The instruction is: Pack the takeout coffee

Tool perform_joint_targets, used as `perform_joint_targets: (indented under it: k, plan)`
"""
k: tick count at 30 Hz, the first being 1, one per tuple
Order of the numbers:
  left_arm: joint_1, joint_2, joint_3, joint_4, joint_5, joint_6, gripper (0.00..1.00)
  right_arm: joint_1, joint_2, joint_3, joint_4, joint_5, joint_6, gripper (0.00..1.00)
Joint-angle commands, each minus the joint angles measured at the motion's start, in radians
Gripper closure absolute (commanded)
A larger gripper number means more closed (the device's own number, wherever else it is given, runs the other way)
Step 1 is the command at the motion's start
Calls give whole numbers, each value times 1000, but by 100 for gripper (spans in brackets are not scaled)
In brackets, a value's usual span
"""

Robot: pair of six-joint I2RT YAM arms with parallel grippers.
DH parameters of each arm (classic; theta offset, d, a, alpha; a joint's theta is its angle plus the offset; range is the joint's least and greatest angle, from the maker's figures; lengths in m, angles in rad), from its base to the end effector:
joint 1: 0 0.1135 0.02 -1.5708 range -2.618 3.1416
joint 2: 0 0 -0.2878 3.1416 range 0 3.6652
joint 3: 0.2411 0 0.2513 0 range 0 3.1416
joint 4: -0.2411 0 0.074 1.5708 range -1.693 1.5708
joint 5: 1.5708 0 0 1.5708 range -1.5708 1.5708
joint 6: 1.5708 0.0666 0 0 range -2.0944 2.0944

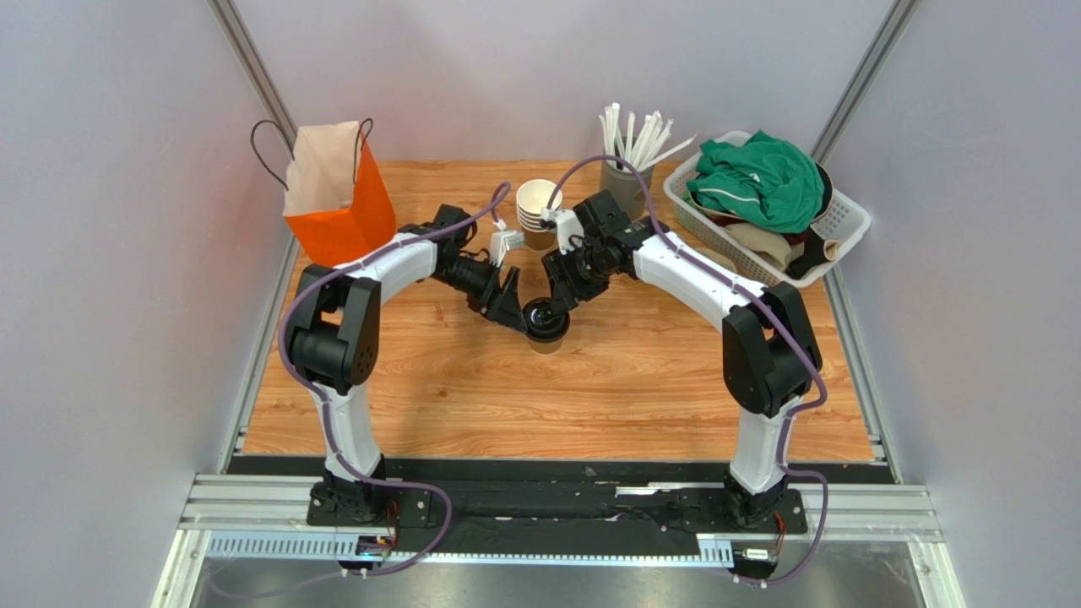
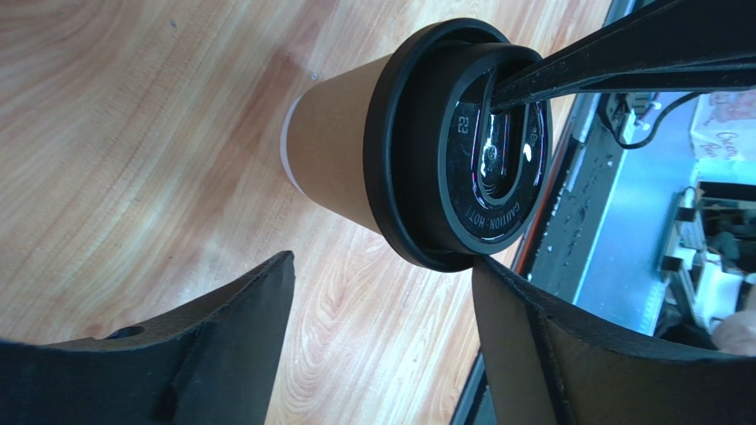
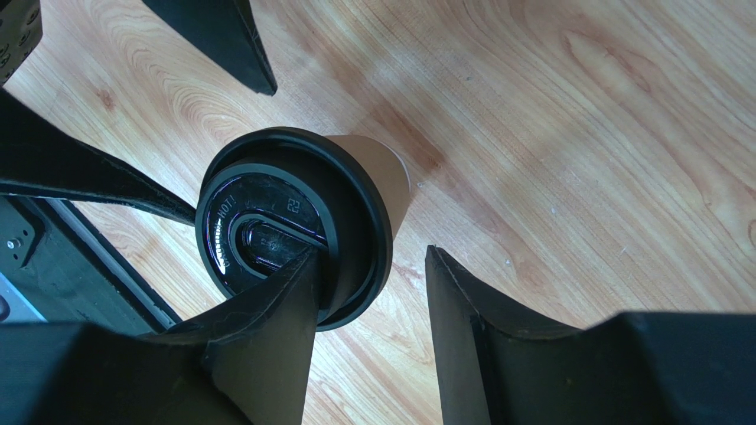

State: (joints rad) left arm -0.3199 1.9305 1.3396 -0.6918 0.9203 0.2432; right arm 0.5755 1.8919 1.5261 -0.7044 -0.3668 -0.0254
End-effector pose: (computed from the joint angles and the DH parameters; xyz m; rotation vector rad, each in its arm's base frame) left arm 0.3534 -0.1729 0.1871 0.9032 2.4490 -1.3039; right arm 0.3440 0.2516 0.2359 -0.9154 2.5246 0.6651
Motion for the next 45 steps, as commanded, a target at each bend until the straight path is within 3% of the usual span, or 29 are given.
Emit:
perform_joint_targets:
  k: [1,7,20,45]
  plan:
    - [-4,62,16,6,-116,36,23,23,32,6,6,43,-21,50]
    - [-1,71,30,-15,-109,44,29,23,33,5,6,45,-25,50]
    - [53,-119,6,57,51,22,18,24,33,5,2,37,-34,51]
    - [51,-7,7,60,-43,4,20,40,36,5,0,54,-42,51]
